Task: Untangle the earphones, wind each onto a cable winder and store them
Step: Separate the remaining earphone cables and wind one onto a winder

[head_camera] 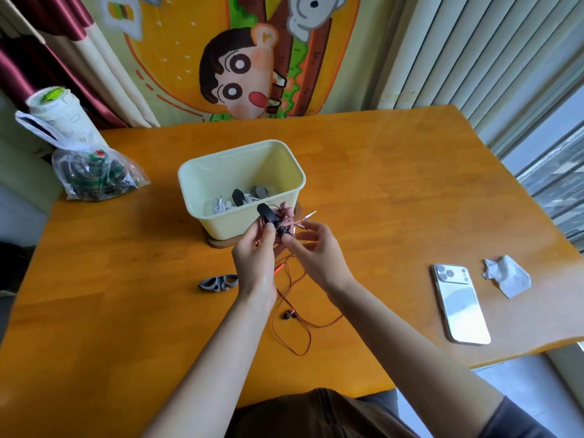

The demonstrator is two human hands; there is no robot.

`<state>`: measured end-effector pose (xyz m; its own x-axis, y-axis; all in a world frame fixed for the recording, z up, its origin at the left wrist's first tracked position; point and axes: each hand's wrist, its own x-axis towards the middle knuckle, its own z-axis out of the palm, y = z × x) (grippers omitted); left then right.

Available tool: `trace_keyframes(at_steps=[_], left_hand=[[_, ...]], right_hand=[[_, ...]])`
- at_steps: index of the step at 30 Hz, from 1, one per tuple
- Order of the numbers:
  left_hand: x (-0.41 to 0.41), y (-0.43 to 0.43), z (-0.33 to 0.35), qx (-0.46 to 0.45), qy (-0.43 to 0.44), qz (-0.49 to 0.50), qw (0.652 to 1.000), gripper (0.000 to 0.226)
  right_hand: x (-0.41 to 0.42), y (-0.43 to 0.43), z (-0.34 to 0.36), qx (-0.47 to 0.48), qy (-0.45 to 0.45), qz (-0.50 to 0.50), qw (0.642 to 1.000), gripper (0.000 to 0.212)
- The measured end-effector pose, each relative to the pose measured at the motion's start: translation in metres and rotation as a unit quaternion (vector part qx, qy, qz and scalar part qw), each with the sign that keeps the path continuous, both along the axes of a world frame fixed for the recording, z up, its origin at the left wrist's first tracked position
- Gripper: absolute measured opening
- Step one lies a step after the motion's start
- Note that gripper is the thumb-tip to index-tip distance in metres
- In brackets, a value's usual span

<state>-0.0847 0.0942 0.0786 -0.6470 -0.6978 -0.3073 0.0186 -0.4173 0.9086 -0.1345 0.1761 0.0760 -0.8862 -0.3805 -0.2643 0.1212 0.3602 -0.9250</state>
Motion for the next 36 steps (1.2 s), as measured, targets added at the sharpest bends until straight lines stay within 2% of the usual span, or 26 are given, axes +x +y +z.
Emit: trace_keyframes(at_steps=[5, 9, 12, 14, 17, 19, 20, 24, 27, 30, 31, 33, 36], left_hand=[[-0.014, -0.025, -0.011, -0.073, -0.041, 0.001, 0.996, 0.022], [-0.027, -0.052, -0.010, -0.170, -0.068, -0.059, 0.981, 0.020], [-0.040, -0.076, -0.009, -0.275, -0.093, -0.085, 0.953, 0.026], [-0.046, -0.095, -0.013, -0.372, -0.154, -0.088, 0.911, 0.029], [-0.043, -0.118, -0.029, -0.506, -0.275, -0.144, 0.804, 0.026], [-0.037, -0.124, -0.038, -0.551, -0.313, -0.183, 0.752, 0.019], [-0.035, -0.126, -0.041, -0.564, -0.317, -0.186, 0.740, 0.016], [-0.035, -0.128, -0.041, -0.579, -0.301, -0.168, 0.738, 0.015], [-0.034, -0.129, -0.043, -0.589, -0.287, -0.169, 0.736, 0.014], [-0.031, -0.129, -0.048, -0.627, -0.262, -0.154, 0.717, 0.018], [-0.030, -0.127, -0.050, -0.646, -0.239, -0.142, 0.711, 0.021], [-0.022, -0.120, -0.054, -0.680, -0.171, -0.126, 0.702, 0.024], [-0.002, -0.109, -0.071, -0.677, -0.146, -0.185, 0.697, 0.021]], right_hand=[[-0.016, -0.014, 0.000, 0.020, 0.088, 0.035, 0.995, 0.053], [-0.044, -0.032, 0.008, 0.025, 0.091, 0.048, 0.994, 0.053], [-0.071, -0.047, 0.012, 0.019, 0.091, 0.055, 0.994, 0.048], [-0.091, -0.062, 0.013, 0.020, 0.096, 0.062, 0.993, 0.047], [-0.120, -0.087, 0.008, 0.067, 0.122, 0.076, 0.987, 0.050], [-0.135, -0.101, -0.002, 0.107, 0.124, 0.087, 0.983, 0.051], [-0.142, -0.108, -0.009, 0.129, 0.122, 0.094, 0.980, 0.051], [-0.163, -0.132, -0.036, 0.232, 0.121, 0.108, 0.959, 0.047], [-0.172, -0.144, -0.053, 0.315, 0.118, 0.169, 0.926, 0.034], [-0.170, -0.146, -0.059, 0.368, 0.108, 0.209, 0.900, 0.042], [-0.166, -0.145, -0.057, 0.367, 0.123, 0.209, 0.898, 0.038], [-0.151, -0.137, -0.052, 0.310, 0.214, 0.184, 0.908, 0.027], [-0.112, -0.107, -0.049, 0.119, 0.348, 0.156, 0.917, 0.015]])
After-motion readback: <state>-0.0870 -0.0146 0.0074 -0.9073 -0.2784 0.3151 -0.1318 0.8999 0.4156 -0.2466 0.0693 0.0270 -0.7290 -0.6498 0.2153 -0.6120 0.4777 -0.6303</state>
